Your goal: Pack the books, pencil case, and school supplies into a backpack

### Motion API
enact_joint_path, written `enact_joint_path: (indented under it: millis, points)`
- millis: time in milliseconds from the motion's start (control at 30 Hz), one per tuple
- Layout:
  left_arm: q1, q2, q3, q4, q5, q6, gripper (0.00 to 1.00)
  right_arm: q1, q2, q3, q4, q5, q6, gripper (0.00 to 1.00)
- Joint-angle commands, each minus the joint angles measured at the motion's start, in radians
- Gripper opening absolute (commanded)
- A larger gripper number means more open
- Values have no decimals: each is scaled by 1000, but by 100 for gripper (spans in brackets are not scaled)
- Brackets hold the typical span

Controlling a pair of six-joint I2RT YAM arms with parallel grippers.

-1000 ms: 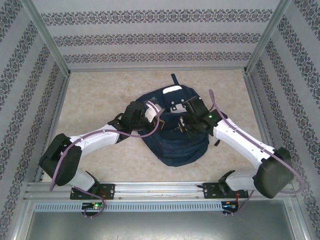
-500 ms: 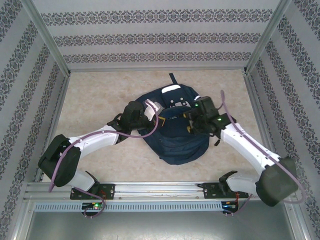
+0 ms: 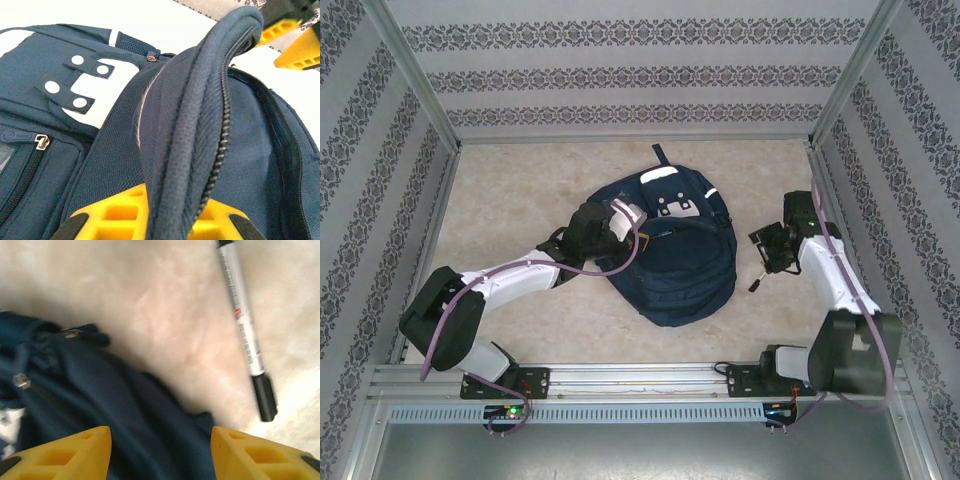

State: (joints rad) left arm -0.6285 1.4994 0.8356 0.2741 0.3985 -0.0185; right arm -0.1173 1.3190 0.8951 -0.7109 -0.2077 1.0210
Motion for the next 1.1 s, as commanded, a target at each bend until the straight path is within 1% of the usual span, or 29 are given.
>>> enact_joint_path:
  millis: [0,100,200,267,333,367,433,533,633,800,867,1067]
  points:
    - [-4,-3,35,38,-21,21,0,-25,113,43,-53,14,-198,52]
    - [-3,-14,33,21,-28,31,0,-26,176,53,-54,86,-214,52]
    - [-4,-22,30,19,-28,32,0,-28,248,71,-79,119,-236,52]
    - [-4,-26,30,17,-27,31,0,-28,296,70,-70,104,-242,49]
    - [-3,-28,29,13,-28,32,0,-24,340,70,-70,95,-239,41]
    - [-3,-28,28,12,-28,34,0,-22,353,68,-85,112,-224,38]
    - [-4,-28,32,7,-30,38,0,-19,358,53,-83,142,-217,33]
    - [-3,-27,36,4,-32,40,0,-24,372,30,-62,137,-217,23]
    - [-4,-21,40,2,-30,41,0,-24,384,21,-60,125,-214,23]
    - [-3,-23,44,-7,-31,46,0,-24,371,18,-80,123,-214,29]
    - [-3,-26,41,-6,-33,45,0,-24,359,30,-101,132,-223,32]
    - [-3,-27,30,4,-29,41,0,-24,332,80,-163,190,-288,32]
